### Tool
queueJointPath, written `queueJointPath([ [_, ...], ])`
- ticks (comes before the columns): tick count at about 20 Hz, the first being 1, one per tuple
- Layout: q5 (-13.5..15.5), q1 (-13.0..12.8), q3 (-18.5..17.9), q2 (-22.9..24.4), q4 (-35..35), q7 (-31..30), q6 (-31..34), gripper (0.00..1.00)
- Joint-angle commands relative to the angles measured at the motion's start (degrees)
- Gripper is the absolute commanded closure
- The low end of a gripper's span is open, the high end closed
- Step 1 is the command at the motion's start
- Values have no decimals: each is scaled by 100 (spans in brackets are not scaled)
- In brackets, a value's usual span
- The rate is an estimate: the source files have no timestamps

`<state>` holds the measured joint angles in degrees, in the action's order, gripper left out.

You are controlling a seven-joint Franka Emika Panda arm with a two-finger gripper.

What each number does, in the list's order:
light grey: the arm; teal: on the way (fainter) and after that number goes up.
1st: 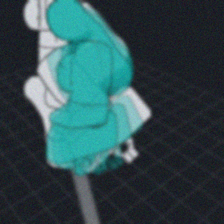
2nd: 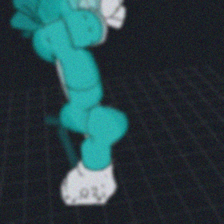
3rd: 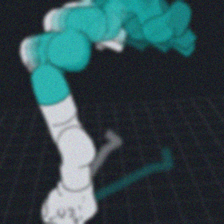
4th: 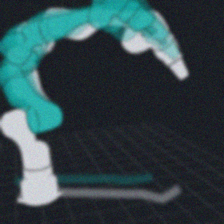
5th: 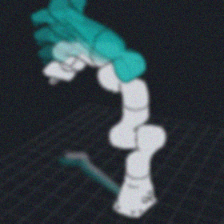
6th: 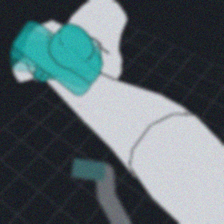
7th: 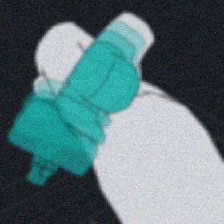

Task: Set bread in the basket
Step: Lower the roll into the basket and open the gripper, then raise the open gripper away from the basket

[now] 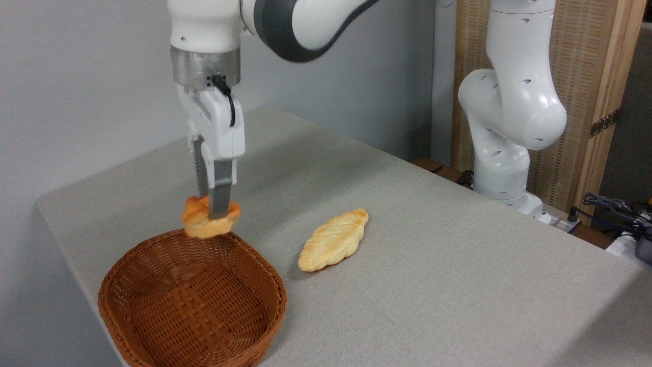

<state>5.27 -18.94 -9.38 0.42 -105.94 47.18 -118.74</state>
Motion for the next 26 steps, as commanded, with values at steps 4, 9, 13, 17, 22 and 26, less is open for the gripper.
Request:
queueJointPath([
  [4, 159, -39, -108, -350, 109, 28, -554, 0],
  [9, 168, -48, -108, -350, 109, 19, -554, 0],
  [13, 168, -48, -108, -350, 109, 19, -554, 0],
  [17, 133, -48, -99, -315, 109, -182, -519, 0],
  [22, 124, -39, -186, -61, 109, -236, 147, 0],
  [26, 45, -48, -494, 142, 109, -174, 955, 0],
])
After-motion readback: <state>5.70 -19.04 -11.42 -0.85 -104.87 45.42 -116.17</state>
